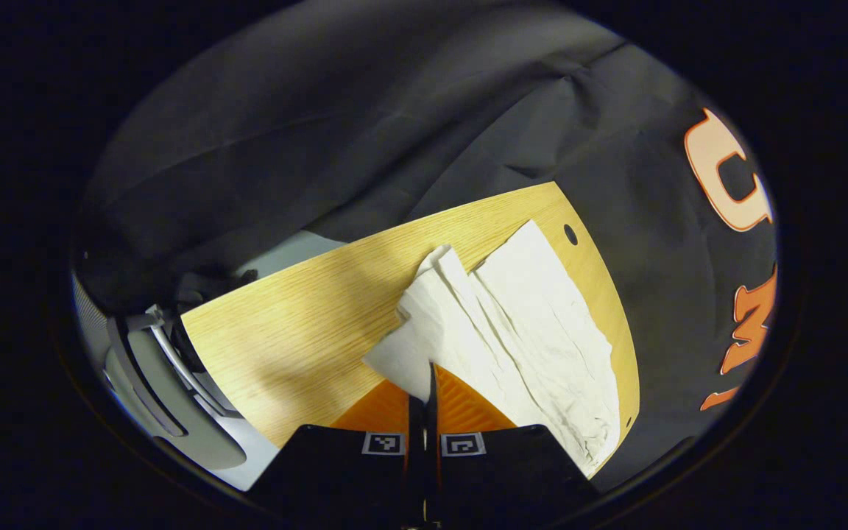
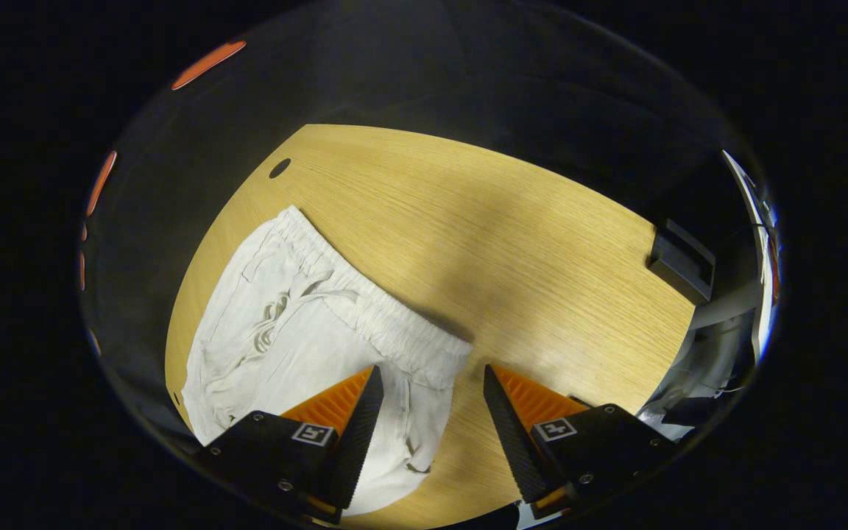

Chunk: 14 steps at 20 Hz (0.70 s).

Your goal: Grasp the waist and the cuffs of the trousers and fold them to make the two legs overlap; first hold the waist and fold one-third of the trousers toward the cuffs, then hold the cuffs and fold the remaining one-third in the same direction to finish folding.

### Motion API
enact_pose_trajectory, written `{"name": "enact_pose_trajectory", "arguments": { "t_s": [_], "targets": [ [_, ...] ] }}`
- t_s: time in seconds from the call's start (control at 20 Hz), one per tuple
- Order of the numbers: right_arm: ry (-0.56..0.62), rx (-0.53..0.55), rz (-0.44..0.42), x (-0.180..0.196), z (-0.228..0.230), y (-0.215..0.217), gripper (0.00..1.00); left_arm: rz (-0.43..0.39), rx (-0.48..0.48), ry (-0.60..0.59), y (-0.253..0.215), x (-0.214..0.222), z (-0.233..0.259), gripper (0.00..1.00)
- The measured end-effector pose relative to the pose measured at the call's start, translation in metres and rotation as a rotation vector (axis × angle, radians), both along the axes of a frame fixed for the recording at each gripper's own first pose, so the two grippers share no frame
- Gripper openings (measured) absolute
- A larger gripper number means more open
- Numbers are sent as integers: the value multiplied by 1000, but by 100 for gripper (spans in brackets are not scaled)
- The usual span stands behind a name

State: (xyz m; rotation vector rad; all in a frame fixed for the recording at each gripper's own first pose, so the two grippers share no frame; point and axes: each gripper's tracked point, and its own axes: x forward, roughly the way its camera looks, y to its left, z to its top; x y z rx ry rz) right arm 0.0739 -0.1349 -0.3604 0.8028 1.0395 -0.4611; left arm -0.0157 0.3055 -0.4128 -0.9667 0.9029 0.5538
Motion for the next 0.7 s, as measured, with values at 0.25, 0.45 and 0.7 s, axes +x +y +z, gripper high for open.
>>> {"name": "enact_pose_trajectory", "arguments": {
  "t_s": [0.25, 0.45, 0.7],
  "targets": [
    [43, 11, -48, 4, -8, -10, 59, -51, 71, 12, 5, 1, 17, 4],
    [4, 126, -134, 10, -1, -11, 11, -104, 105, -9, 0, 12, 31, 4],
    [-65, 229, -150, 18, 29, -14, 5, -160, 148, -14, 12, 20, 48, 4]
  ]
}}
